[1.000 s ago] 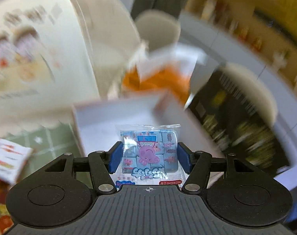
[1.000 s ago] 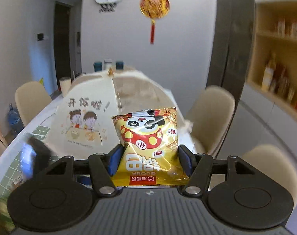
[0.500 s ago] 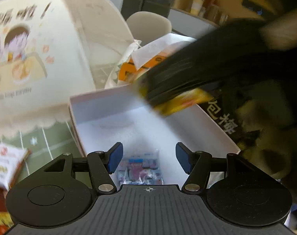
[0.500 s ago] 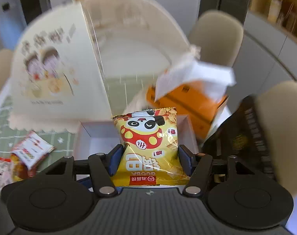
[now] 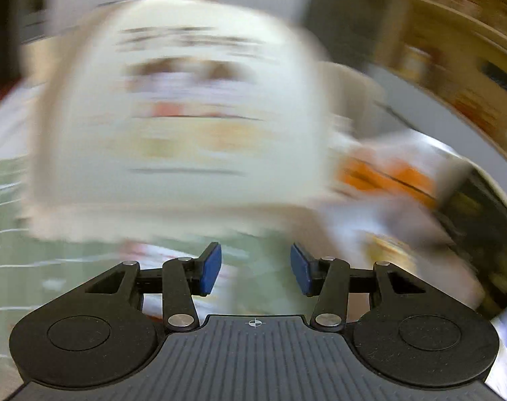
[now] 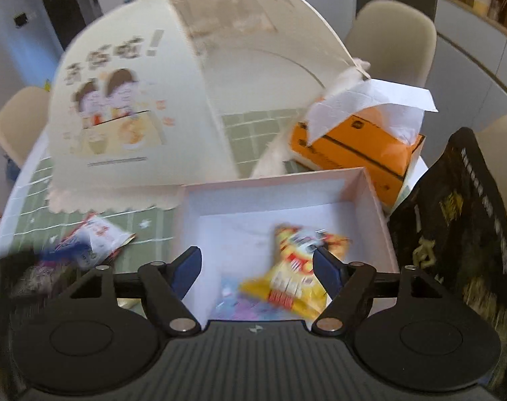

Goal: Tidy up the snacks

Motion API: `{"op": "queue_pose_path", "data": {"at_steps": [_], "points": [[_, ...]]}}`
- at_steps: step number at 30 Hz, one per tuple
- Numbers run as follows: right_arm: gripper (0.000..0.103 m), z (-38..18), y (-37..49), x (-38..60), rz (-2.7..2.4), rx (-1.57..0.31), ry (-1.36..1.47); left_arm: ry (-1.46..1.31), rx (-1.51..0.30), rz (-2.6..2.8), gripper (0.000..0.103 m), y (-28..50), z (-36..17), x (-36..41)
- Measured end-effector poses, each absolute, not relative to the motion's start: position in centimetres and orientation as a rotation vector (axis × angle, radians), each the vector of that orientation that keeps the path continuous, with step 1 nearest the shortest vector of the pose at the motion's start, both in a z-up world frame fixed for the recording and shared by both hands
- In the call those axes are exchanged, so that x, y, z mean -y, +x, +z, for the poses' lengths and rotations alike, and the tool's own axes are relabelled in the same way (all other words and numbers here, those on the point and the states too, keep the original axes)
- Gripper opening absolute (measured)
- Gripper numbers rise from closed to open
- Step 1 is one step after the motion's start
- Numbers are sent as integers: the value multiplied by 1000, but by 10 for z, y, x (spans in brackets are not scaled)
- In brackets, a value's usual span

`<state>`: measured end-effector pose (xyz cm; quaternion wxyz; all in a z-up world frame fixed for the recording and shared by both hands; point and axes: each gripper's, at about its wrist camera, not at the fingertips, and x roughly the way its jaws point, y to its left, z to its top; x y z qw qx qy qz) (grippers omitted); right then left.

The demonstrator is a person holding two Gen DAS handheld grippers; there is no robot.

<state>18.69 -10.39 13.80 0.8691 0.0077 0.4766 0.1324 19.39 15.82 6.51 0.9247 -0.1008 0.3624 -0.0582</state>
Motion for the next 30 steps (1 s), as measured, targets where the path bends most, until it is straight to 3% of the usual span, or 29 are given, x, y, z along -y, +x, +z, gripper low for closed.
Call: {"op": "queue_pose_path", "data": {"at_steps": [8,10,17,22,24,28,30], "points": [[77,144,103,52,323,-960,-39,-263,-846,-47,49,253,27,-223],[77,137,96,38,352,-996,1,-267,-869,-114,36,250,23,-221],[77,95,112,-7,329,-1069,54,-91,-889,-309,26,185,32,-209],[76,66,128,-32,328,-1086,70,-108,-966,-337,21,132,32,-234],[70,55,130,-39,321,-1100,58,-136,-977,-351,21,117,29,-238],[42,48,124,-40,357,-1132,59,-226,-984,-359,21,95,32,-243],[38,50,115,-36,393,-1150,38,-256,-992,-368,21,88,33,-240]]}}
